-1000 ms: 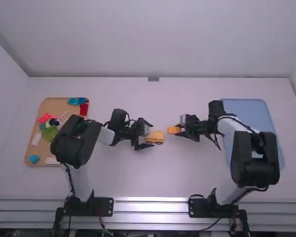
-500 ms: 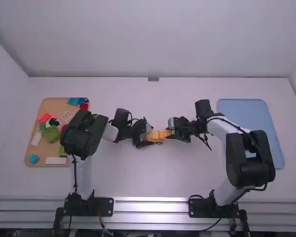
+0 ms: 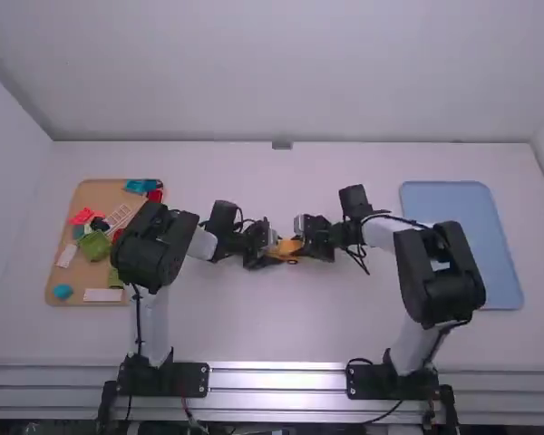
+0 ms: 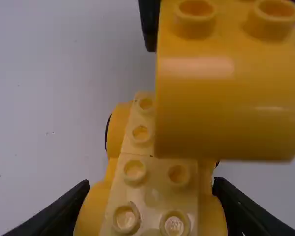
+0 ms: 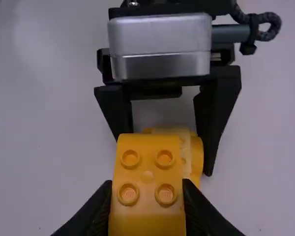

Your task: Assemble lego blocks to make yellow taxi

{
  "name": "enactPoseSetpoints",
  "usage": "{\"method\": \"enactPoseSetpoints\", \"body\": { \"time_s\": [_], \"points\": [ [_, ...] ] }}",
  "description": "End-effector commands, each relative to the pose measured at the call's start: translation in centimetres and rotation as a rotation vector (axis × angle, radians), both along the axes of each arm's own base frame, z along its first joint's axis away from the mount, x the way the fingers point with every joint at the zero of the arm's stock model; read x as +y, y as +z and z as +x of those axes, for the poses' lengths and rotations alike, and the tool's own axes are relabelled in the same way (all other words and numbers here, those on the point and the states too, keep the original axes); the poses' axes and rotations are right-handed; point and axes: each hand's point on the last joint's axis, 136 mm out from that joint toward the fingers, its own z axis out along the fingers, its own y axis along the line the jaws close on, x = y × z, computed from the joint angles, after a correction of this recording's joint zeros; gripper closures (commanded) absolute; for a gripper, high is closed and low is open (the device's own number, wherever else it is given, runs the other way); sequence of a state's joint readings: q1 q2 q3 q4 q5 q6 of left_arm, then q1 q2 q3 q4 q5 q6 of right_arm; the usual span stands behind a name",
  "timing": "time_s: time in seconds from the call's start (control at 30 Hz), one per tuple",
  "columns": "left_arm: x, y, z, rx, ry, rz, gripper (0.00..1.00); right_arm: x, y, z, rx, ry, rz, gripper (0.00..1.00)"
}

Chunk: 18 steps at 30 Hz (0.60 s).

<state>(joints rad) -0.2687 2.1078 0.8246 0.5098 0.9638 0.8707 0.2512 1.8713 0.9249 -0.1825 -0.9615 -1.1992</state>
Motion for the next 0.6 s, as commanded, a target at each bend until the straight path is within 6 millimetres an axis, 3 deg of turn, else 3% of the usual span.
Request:
{"method": "enactPoseSetpoints", "body": {
  "time_s": [0.0,0.07,0.37,0.57],
  "points": [
    [-0.1,-0.7,-0.9,0.019,-0.023,-0.001,0.44,0.4,-0.4,0.3,0.04,-0.019,0.006,0.83],
    [-0.1,-0.8,-1.1,0.025,-0.023,0.001,0.5,0.5,-0.9,0.9,0.07,-0.052,0.014,0.84],
    [0.0,-1.0,-1.3,0.039,-0.022,0.005,0.48,0.8,-1.9,0.8,0.094,-0.049,0.02,0.84],
    [0.0,-1.0,-1.2,0.037,-0.022,0.005,0.47,1.1,-2.4,0.6,0.102,-0.037,0.03,0.91]
  ]
}}
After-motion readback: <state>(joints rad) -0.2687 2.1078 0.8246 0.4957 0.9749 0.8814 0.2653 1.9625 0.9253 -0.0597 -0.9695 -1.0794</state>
